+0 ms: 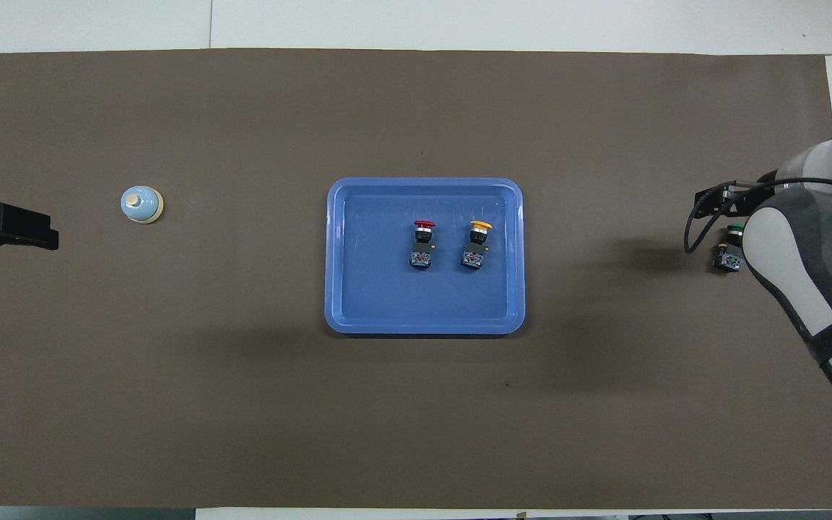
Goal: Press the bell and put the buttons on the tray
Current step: 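Grasp the green-capped button with the right gripper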
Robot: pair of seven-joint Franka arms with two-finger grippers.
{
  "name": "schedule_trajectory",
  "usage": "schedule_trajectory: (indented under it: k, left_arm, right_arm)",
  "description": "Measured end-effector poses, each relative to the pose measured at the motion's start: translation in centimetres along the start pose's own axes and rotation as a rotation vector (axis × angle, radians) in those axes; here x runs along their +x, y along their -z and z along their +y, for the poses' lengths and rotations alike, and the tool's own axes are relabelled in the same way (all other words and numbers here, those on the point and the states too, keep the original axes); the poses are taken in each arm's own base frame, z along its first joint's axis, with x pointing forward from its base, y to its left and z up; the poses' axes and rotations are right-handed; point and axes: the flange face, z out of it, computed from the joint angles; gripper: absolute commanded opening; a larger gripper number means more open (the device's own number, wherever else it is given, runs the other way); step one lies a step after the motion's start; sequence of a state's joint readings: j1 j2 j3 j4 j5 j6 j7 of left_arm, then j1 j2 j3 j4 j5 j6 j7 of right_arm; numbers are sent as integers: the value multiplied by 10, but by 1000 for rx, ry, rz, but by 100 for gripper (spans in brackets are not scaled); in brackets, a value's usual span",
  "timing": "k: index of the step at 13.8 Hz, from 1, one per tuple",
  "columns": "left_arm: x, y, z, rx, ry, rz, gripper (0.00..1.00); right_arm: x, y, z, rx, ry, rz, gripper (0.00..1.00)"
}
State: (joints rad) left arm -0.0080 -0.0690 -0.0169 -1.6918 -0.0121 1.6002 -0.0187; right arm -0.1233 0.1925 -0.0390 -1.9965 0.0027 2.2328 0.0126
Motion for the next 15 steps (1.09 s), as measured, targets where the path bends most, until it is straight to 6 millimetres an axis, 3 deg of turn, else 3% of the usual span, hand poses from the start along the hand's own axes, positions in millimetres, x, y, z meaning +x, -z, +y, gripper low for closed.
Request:
schedule_trajectory:
  k: [3, 12, 14, 15]
  left_arm:
    - [0, 0, 0, 0, 0, 0, 100]
    - [0, 0, 0, 0, 0, 0, 100]
    - [0, 0, 0, 0, 0, 0, 100]
    - [0, 0, 0, 0, 0, 0, 100]
  right_arm:
    - [-23, -31, 31, -4, 4, 44, 100]
    - [-32, -83, 44, -9, -18, 55, 98]
    - [-32, -87, 43, -8, -18, 50, 73]
    - [-32, -87, 43, -8, -18, 50, 50]
